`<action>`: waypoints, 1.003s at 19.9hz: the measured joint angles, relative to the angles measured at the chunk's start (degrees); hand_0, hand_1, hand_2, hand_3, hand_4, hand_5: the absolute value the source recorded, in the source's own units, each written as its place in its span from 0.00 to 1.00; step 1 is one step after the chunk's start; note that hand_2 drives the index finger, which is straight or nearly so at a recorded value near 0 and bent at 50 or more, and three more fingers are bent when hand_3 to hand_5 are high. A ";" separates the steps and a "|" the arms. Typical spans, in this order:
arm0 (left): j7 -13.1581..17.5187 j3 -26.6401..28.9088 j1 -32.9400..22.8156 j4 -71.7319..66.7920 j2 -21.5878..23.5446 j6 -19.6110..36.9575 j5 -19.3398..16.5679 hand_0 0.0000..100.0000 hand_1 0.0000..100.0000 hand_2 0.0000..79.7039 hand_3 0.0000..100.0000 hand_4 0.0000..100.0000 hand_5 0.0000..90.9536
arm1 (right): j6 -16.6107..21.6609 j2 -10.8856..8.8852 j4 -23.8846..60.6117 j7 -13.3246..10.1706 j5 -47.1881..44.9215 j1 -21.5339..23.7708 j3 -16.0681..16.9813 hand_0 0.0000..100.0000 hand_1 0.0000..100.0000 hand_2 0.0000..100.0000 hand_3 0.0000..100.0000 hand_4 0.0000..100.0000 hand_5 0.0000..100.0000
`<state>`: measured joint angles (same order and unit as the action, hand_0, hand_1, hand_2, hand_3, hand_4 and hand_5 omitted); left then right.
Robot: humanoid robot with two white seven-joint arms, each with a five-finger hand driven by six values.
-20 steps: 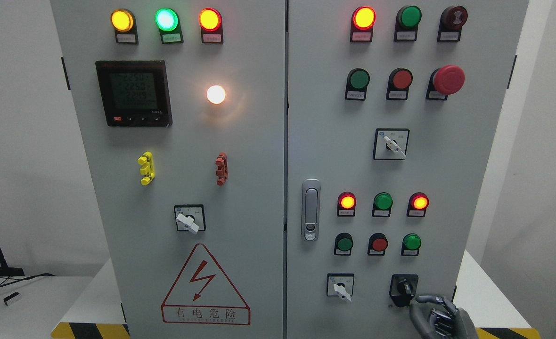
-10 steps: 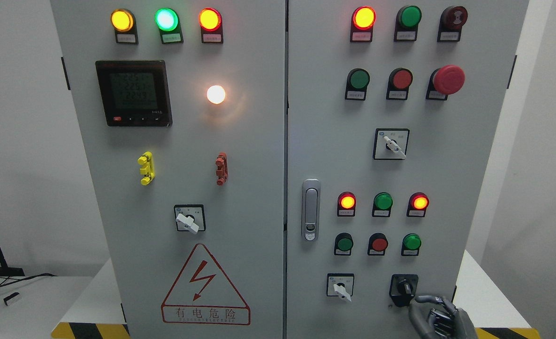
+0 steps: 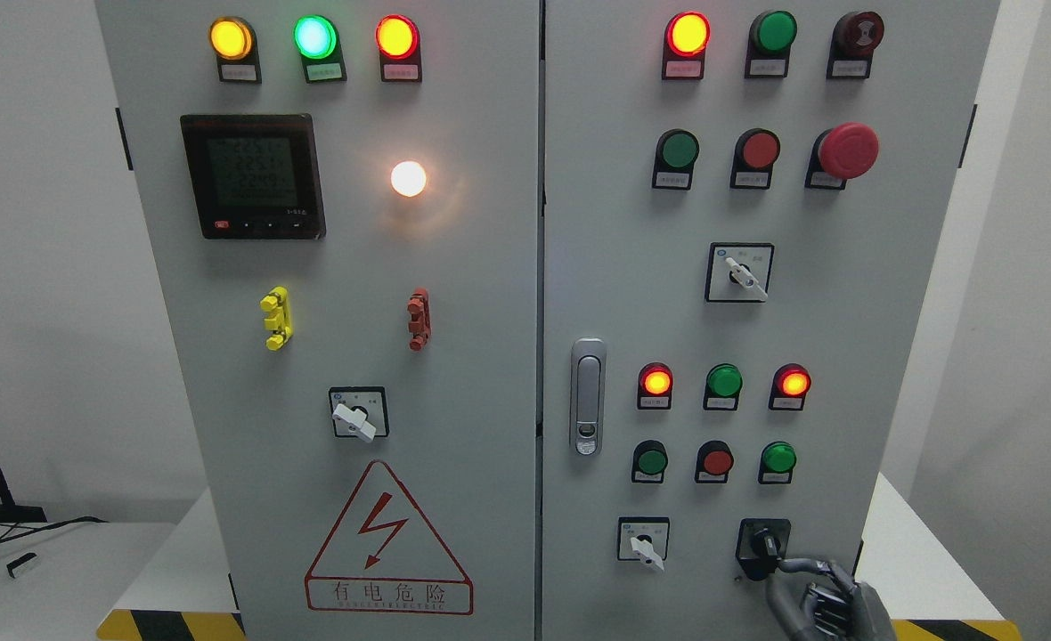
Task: Trip black knob to open circuit
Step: 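Close the right hand's fingers around the black rotary knob, then twist the black knob with the right hand to the off position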
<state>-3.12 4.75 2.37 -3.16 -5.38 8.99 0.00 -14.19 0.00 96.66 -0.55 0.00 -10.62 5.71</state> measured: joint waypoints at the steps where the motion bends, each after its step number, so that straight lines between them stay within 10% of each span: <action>1: 0.00 0.00 0.00 0.00 0.00 0.00 0.00 0.12 0.39 0.00 0.00 0.00 0.00 | -0.05 0.08 0.02 -0.09 0.00 -0.02 -0.06 0.43 0.79 0.46 1.00 0.99 0.94; 20: 0.00 0.00 0.00 0.00 -0.01 0.00 0.00 0.12 0.39 0.00 0.00 0.00 0.00 | -0.55 1.88 1.04 -0.32 0.01 0.23 -0.93 0.43 0.79 0.46 1.00 0.99 0.93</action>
<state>-3.12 4.75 2.37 -3.17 -5.39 8.99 0.00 -14.74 1.88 97.70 -0.87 0.01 -10.39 4.78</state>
